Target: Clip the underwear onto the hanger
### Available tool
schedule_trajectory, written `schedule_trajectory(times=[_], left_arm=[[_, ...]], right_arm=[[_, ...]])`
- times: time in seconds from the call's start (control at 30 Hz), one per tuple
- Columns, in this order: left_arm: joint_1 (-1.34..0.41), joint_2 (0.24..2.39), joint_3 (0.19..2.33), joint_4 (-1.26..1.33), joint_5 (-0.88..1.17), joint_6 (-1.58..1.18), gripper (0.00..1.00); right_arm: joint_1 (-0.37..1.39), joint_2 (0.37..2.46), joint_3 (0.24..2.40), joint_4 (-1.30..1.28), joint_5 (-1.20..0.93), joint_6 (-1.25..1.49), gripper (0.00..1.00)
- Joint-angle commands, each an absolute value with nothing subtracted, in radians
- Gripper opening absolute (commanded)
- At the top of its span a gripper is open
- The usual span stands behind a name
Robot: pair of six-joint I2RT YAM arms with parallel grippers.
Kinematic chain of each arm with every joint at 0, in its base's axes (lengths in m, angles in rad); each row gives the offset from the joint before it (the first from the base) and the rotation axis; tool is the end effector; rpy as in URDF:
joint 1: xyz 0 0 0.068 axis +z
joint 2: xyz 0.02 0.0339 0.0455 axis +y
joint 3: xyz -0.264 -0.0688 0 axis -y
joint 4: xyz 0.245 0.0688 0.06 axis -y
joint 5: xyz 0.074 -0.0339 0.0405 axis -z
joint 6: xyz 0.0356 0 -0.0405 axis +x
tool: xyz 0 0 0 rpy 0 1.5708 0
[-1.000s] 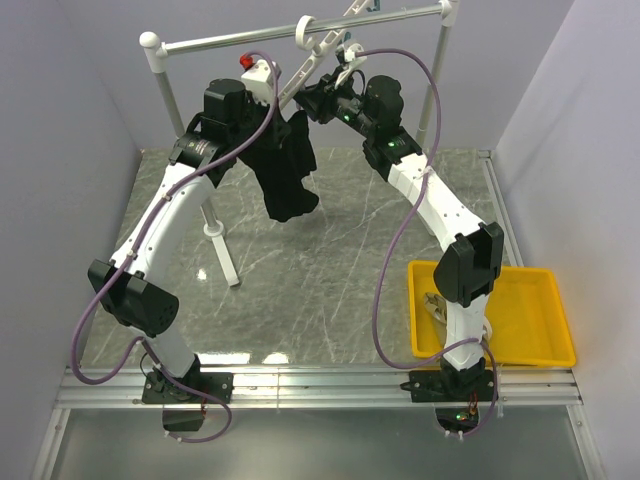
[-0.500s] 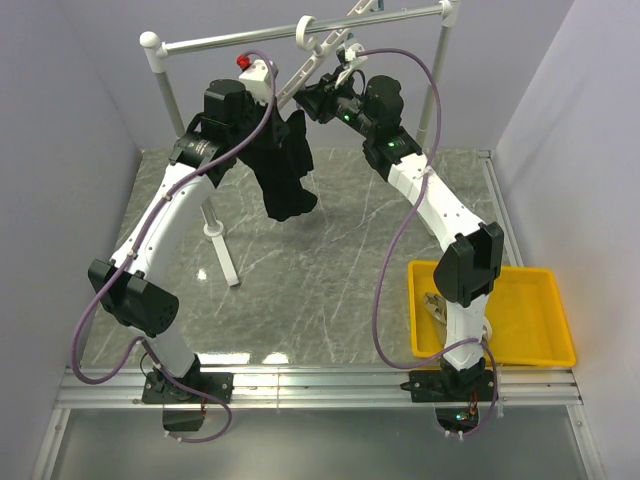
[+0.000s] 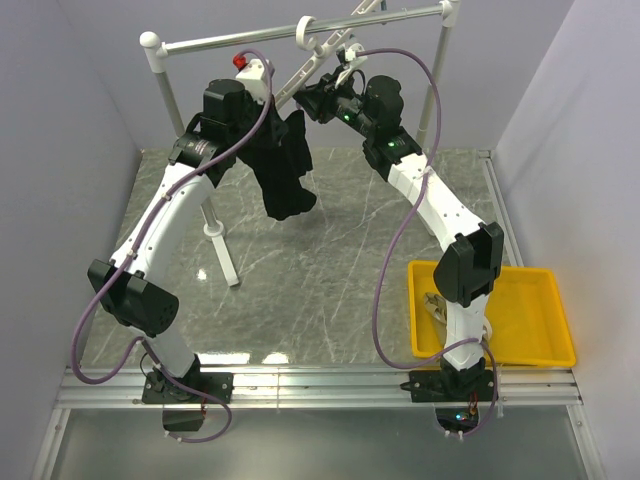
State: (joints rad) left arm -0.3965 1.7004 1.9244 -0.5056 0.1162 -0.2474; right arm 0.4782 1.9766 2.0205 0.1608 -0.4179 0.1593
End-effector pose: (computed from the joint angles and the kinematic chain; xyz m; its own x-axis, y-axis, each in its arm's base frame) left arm 0.3533 -0.1524 0.4578 -0.3676 -0.1098 -0.9235 0.4087 0.8729 -0.2665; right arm 0.4112 0.2294 0.4484 0.0555 0.1921 -0.9798 -0.7922 0.6058 0.0739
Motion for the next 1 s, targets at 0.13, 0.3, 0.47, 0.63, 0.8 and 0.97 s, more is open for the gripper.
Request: schedule_trajectory(times=[0.13,0.3,0.47,0.63,0.8,0.97], left_arm=[[-0.362,1.683,1.937,-0.454,0.017,-0.296,0.00],[-0.364,1.680,1.918,-0.459,0.011,-0.321,0.00],[-0.362,1.683,1.905,-0.453,0.028,-0.337,0.00],[-0.362,1.689,1.916,-0.451,0.044,-0.339,0.00],[-0.362,1.684,1.911,-0.446,0.071,-0.330,0.00],[-0.364,1.684,1.917,-0.436,0.103,-0.322,0.00]], right_arm=[[0.483,1.937,2.033,0.189,-0.416,0.189,0.00],[0.488,1.940,2.029,0.198,-0.403,0.195,0.00],[0.494,1.942,2.026,0.202,-0.403,0.193,0.00],[0.495,1.942,2.023,0.202,-0.403,0.189,0.00],[0.497,1.945,2.025,0.204,-0.403,0.190,0.00],[0.500,1.953,2.033,0.202,-0.403,0.190,0.00]])
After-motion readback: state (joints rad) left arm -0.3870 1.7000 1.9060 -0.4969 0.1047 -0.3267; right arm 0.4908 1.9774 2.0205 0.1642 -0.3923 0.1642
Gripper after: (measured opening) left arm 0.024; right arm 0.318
